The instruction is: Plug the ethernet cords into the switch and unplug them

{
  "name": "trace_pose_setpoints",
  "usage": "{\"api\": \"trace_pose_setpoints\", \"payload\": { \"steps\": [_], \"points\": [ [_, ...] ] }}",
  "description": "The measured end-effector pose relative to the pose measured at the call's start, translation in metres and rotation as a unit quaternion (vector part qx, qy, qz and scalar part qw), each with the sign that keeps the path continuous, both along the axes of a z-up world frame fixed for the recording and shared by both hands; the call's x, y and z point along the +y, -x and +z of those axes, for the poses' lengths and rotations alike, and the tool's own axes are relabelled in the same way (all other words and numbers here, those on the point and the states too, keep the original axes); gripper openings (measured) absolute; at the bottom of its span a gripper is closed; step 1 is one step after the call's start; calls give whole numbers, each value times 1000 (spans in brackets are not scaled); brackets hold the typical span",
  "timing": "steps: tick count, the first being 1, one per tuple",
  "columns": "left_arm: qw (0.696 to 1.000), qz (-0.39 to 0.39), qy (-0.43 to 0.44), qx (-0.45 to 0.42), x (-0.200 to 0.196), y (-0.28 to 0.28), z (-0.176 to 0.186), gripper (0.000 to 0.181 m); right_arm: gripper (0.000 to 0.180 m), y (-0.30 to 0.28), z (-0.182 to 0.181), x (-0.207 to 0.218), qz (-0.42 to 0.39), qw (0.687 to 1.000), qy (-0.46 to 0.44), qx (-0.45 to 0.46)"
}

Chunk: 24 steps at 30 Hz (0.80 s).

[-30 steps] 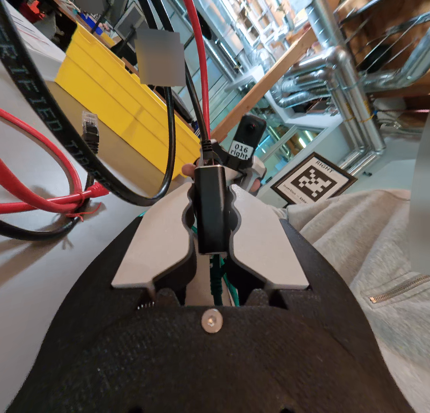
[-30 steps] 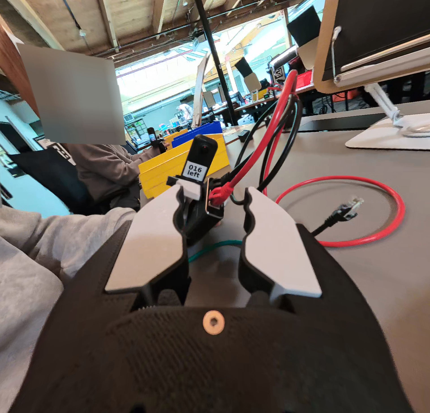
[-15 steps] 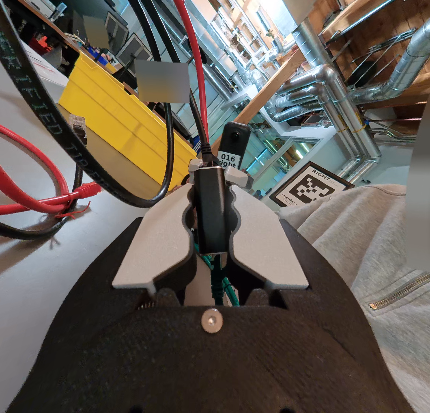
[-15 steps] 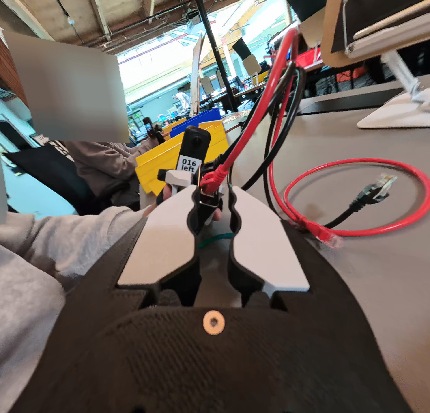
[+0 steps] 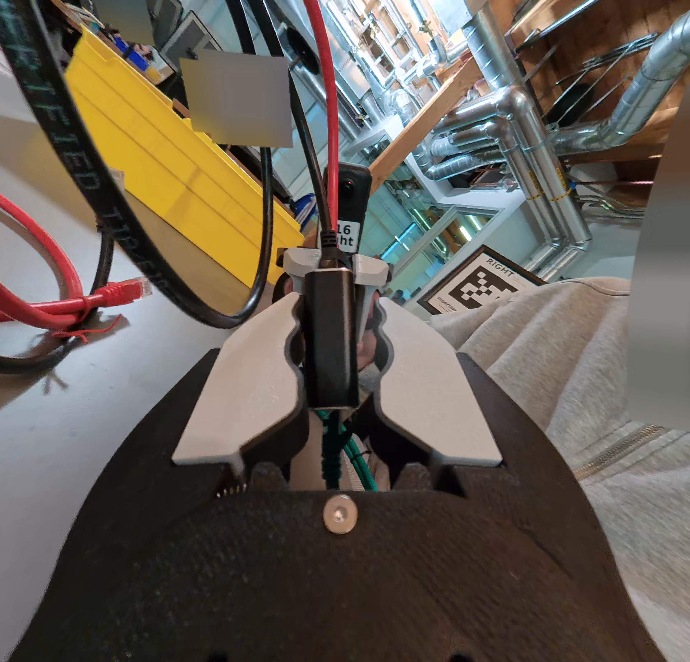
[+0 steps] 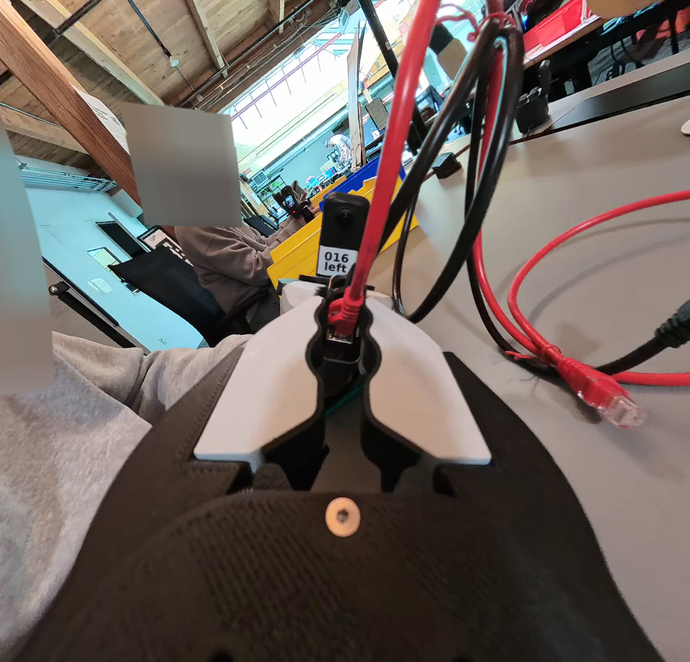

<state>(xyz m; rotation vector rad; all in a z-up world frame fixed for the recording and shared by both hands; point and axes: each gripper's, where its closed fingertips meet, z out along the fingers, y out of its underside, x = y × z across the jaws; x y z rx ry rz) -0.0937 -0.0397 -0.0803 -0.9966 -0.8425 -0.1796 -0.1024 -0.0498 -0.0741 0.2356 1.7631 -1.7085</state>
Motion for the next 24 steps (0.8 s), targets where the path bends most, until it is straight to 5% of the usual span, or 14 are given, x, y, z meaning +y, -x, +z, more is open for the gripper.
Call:
{"api": "trace_pose_setpoints", "payload": {
  "steps": [5,8,24],
  "points": [
    [997,-75,14,-27,22,-8,-7,58,15,-7,-4,1,46,999,-15,-10],
    [995,-84,32,-32,28,-10,-10,27,15,-12,-3,0,55,998,-19,27],
    [999,-33,25,-27,14,-5,-8,25,32,3,-2,1,-6,997,0,72]
  ]
}}
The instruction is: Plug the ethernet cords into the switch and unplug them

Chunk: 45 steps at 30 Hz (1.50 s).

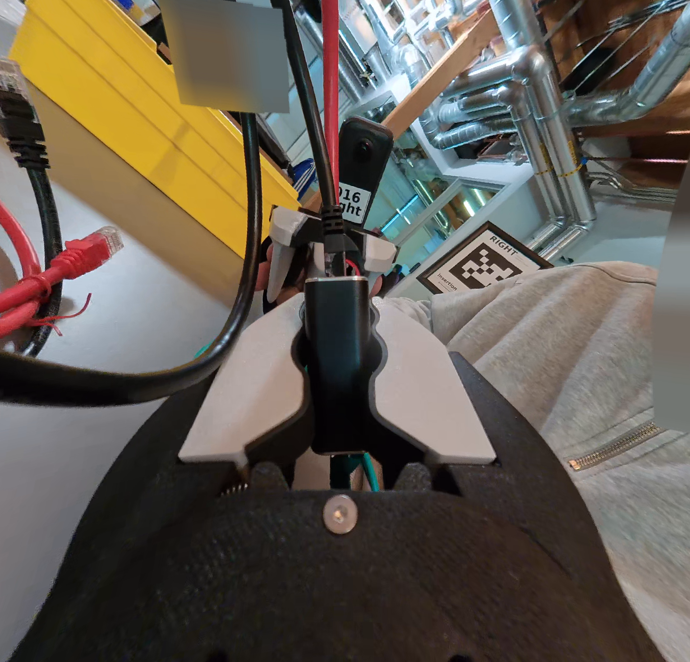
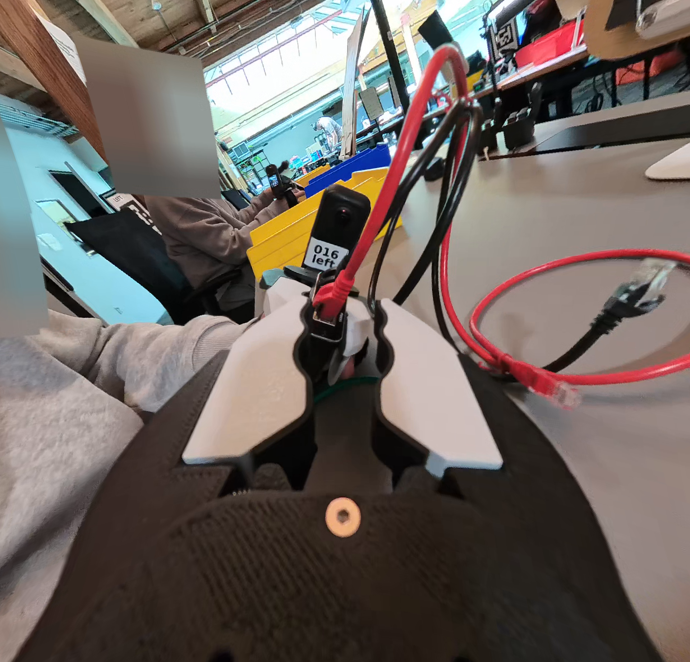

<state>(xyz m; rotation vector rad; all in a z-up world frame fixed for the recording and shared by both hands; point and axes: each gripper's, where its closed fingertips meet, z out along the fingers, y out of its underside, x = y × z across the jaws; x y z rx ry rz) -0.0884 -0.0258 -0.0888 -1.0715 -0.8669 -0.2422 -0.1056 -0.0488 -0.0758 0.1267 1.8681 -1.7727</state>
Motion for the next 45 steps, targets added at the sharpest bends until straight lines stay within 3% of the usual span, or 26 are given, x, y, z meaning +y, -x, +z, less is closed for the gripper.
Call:
{"api": "trace_pose_setpoints", "payload": {
  "steps": [13,16,25,45],
  "points": [
    [996,45,82,16,6,2,-6,26,27,-7,-2,-3,3,1000,-6,-17],
    [995,49,83,15,5,2,-6,26,18,-10,-1,-1,16,1000,-3,-23],
    [996,51,78,16,3,3,-5,26,17,-11,-3,-2,21,1000,-9,-19],
    [995,50,87,17,5,2,-6,27,16,-11,-6,-2,7,996,-6,84]
  ]
}}
